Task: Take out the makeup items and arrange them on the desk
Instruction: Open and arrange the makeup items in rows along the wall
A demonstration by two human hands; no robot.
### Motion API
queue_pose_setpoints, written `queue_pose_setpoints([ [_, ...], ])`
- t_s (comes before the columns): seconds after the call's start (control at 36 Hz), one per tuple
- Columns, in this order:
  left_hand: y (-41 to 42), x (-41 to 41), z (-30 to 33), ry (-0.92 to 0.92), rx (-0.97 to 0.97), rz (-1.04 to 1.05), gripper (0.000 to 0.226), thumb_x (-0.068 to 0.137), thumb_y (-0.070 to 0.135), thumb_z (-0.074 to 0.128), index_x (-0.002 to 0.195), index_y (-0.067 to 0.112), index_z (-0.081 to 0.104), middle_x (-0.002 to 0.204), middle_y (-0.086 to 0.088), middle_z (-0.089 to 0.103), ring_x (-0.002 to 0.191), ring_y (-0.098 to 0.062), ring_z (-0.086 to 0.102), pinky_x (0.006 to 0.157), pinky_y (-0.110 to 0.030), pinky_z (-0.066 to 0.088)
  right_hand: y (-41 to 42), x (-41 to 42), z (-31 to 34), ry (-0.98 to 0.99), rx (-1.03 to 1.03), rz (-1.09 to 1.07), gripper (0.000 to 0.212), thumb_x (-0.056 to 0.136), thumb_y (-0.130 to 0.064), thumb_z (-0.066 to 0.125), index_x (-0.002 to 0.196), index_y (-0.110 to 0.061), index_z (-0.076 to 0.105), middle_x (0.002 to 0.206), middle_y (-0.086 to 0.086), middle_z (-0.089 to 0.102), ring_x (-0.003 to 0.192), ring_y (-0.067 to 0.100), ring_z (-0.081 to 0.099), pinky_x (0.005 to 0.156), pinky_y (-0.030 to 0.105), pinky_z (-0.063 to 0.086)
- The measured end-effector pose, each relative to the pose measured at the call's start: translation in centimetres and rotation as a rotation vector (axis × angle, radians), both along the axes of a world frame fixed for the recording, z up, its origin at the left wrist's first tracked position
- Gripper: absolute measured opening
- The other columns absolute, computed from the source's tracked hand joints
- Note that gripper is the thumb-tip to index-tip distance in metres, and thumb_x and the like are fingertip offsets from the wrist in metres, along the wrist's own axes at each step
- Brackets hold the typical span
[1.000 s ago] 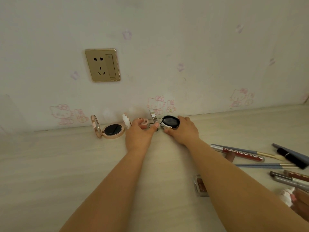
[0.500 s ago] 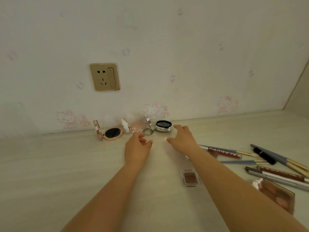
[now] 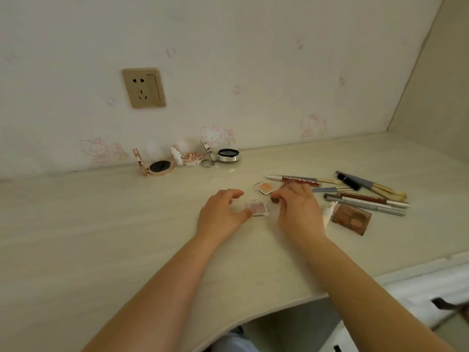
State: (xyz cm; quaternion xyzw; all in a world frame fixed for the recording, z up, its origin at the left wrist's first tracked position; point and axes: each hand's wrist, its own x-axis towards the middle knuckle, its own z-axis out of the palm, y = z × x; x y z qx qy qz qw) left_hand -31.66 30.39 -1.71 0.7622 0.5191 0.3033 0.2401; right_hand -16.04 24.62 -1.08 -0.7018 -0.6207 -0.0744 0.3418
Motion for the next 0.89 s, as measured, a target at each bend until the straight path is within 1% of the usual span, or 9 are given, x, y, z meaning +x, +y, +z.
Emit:
queue_pose_setpoints([
  [0.17,-0.6,1.4,0.1,0.258,0.015,-0.133,0.07,0.078,0.05,0.067,0.139,0.031,0.039,0.142,0.006,0.044,0.129,-0.019,0.039,0.103,-0.035,0.035,-1.0,-0.6,-0.6,-0.312,-0.107,-0.066,0.026,0.044,-0.003,0.081,0.064,-0.017,0.072,0.072,0.001,0.068,0.065,0.026,0.061,0.051,0.028,0.046],
  [0.28,-0.7,2.0,-0.2,0.237,0.043,-0.1,0.063,0.081,0.048,0.065,0.137,0.029,0.044,0.135,0.004,0.052,0.125,-0.02,0.045,0.1,-0.035,0.038,-0.8,-0.8,-0.8,-0.311,-0.194,-0.09,0.014,0.062,-0.005,0.071,0.072,-0.014,0.074,0.084,0.004,0.069,0.075,0.027,0.059,0.06,0.033,0.045],
  [0.36,-0.8,1.8,-0.3,0.163,0.028,-0.071,0.061,0.078,0.043,0.069,0.133,0.025,0.049,0.131,0.002,0.056,0.121,-0.02,0.049,0.1,-0.033,0.039,-0.9,-0.9,-0.8,-0.318,-0.226,-0.108,0.017,0.064,-0.004,0.072,0.076,-0.015,0.074,0.088,0.003,0.07,0.076,0.027,0.06,0.061,0.032,0.045],
  [0.44,-0.9,0.9,0.1,-0.007,-0.048,-0.005,0.058,0.076,0.037,0.074,0.128,0.022,0.054,0.126,0.001,0.06,0.113,-0.016,0.055,0.097,-0.026,0.041,-0.9,-1.3,-0.2,-0.262,-0.225,-0.09,0.032,0.082,0.0,0.053,0.107,-0.014,0.067,0.111,0.006,0.064,0.099,0.028,0.056,0.076,0.035,0.044],
  [0.5,-0.9,-0.3,0.7,-0.177,-0.125,0.046,0.055,0.076,0.033,0.075,0.126,0.02,0.056,0.123,0.002,0.062,0.1,-0.009,0.057,0.088,-0.019,0.04,-0.8,-1.7,0.2,-0.138,-0.267,-0.069,0.039,0.09,-0.001,0.041,0.123,-0.016,0.056,0.126,0.004,0.055,0.114,0.024,0.05,0.085,0.033,0.041],
  [0.58,-0.9,-2.9,1.3,-0.299,-0.159,0.099,0.053,0.076,0.033,0.075,0.124,0.02,0.056,0.119,0.002,0.062,0.093,-0.006,0.056,0.081,-0.017,0.037,0.0,-3.6,0.6,0.011,-0.237,-0.054,0.037,0.092,-0.003,0.042,0.121,-0.02,0.057,0.124,0.001,0.056,0.114,0.022,0.053,0.083,0.031,0.043],
  [0.67,-1.0,-5.9,1.7,-0.352,-0.162,0.143,0.051,0.076,0.034,0.075,0.122,0.022,0.057,0.117,0.003,0.062,0.096,-0.008,0.057,0.082,-0.019,0.038,1.3,-6.6,1.2,0.286,-0.212,0.029,0.029,0.089,-0.005,0.05,0.112,-0.018,0.063,0.102,0.002,0.064,0.097,0.021,0.059,0.08,0.032,0.047],
  [0.75,-1.0,-8.8,1.8,-0.409,-0.144,0.185,0.048,0.076,0.032,0.075,0.12,0.022,0.058,0.114,0.003,0.061,0.099,-0.01,0.058,0.085,-0.021,0.04,2.7,-10.1,1.7,0.633,-0.207,0.123,0.02,0.084,-0.007,0.062,0.1,-0.017,0.066,0.074,-0.005,0.06,0.08,0.015,0.058,0.075,0.025,0.044],
  [0.89,-1.0,-12.2,1.6,-0.524,-0.096,0.278,0.046,0.076,0.029,0.076,0.118,0.024,0.058,0.109,0.011,0.06,0.102,-0.008,0.057,0.089,-0.023,0.043,5.2,-15.1,1.2,0.92,-0.28,0.212,0.011,0.085,-0.02,0.065,0.095,-0.016,0.067,0.067,-0.005,0.063,0.064,0.009,0.061,0.063,0.02,0.046],
])
